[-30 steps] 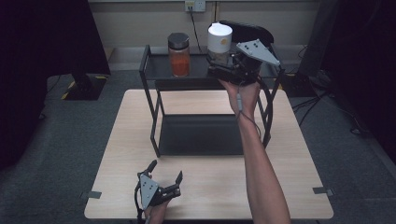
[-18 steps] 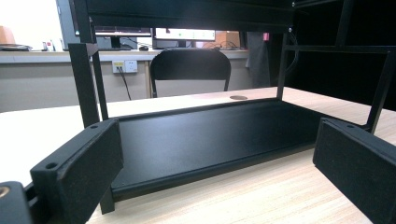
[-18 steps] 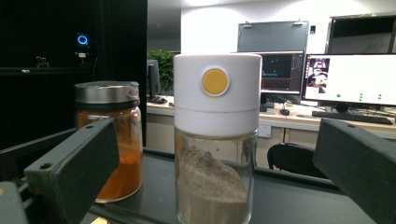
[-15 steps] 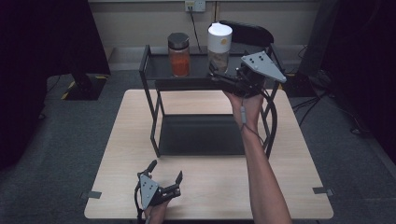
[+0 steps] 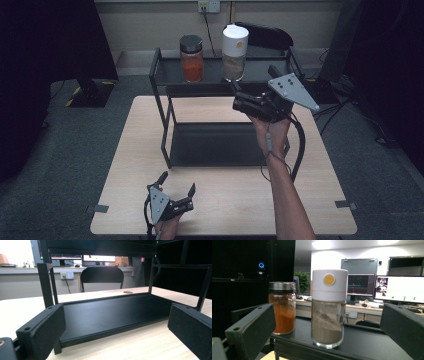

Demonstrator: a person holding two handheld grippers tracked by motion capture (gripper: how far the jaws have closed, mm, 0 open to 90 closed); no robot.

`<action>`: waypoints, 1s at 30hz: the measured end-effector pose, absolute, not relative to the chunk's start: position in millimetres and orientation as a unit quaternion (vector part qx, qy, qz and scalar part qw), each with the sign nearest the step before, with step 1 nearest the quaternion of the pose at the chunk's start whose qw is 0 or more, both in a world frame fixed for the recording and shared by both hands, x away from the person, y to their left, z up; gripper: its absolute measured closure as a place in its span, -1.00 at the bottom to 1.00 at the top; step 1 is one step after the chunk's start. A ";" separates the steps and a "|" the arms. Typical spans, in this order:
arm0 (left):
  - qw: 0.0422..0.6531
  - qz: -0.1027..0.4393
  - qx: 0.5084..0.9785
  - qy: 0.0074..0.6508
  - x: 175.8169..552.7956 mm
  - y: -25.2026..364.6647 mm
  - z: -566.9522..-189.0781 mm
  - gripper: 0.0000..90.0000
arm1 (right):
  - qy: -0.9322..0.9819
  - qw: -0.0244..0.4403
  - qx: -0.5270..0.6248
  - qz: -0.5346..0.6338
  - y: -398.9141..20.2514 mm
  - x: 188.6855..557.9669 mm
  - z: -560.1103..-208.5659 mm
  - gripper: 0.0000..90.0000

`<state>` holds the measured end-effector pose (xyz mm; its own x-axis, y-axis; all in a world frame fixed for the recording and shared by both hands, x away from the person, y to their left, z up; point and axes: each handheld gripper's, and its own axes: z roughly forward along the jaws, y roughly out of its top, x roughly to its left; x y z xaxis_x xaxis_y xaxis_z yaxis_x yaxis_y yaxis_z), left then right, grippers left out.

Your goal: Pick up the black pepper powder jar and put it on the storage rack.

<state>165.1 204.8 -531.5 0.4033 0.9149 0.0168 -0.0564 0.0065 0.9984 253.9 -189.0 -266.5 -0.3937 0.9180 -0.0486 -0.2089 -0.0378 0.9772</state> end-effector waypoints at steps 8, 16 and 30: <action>0.605 0.401 0.579 0.370 165.1 204.8 -531.4 -0.98 | 0.532 0.433 0.335 0.646 -195.3 238.7 -294.2 -1.00; 0.605 0.401 0.579 0.370 165.1 204.8 -531.4 -0.98 | 0.523 0.437 0.341 0.648 -198.6 221.2 -319.5 -1.00; 0.605 0.401 0.579 0.370 165.2 204.9 -531.4 -0.97 | 0.500 0.448 0.355 0.650 -206.6 183.8 -366.7 -1.00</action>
